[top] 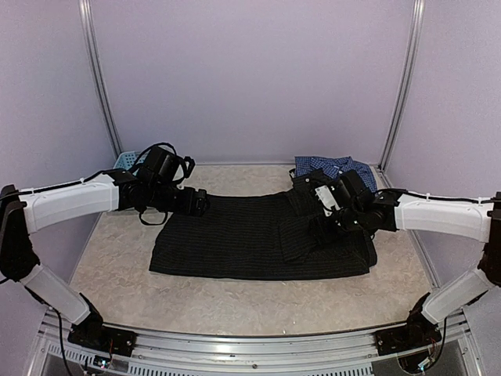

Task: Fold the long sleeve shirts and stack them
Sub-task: Fold the flattened shirt at the center of the board.

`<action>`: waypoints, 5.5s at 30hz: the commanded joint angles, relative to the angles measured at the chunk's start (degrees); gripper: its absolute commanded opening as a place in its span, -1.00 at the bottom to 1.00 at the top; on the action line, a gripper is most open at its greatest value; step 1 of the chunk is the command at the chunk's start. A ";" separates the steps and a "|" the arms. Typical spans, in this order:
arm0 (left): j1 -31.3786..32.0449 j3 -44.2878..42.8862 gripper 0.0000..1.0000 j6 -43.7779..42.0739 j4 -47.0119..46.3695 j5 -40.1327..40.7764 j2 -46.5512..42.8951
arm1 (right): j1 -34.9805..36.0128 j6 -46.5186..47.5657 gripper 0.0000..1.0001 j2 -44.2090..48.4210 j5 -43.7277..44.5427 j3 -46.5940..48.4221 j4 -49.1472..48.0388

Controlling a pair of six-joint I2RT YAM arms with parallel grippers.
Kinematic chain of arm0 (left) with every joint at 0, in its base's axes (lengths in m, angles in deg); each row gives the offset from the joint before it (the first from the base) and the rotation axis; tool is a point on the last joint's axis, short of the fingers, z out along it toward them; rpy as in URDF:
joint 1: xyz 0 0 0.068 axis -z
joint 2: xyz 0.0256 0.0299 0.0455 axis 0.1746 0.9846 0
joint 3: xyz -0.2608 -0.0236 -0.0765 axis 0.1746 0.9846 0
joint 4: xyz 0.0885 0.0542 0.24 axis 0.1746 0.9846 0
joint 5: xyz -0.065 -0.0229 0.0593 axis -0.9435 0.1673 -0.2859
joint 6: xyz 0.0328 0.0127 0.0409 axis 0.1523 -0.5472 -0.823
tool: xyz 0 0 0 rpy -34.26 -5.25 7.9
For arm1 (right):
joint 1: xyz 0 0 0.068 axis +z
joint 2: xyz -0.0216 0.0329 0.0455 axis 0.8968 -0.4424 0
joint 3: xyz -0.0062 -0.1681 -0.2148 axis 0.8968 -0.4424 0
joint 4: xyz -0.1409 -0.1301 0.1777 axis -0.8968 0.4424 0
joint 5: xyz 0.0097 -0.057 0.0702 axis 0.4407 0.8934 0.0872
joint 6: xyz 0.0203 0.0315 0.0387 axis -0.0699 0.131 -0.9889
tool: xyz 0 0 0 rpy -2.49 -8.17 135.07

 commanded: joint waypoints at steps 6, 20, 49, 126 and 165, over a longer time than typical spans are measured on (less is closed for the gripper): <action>-0.02 2.63 0.98 1.97 -5.88 -3.96 -1.51 | -12.16 -0.40 0.25 -9.63 -6.17 7.00 1.11; 0.00 2.92 0.98 1.91 -6.90 -5.53 -0.28 | -19.81 2.54 -0.29 -17.20 -22.82 7.72 -1.77; -0.72 18.91 0.96 24.85 -27.63 -16.49 -0.05 | 6.41 -10.17 -0.80 -30.40 -28.05 23.41 -9.86; 5.23 8.87 -0.20 14.96 -39.03 -36.76 24.70 | 2.18 -7.31 -0.89 -30.68 -22.17 12.57 -10.56; -4.99 8.43 -1.00 20.98 -8.56 -52.20 -8.28 | -6.07 -0.51 0.17 -2.51 -10.71 5.68 3.69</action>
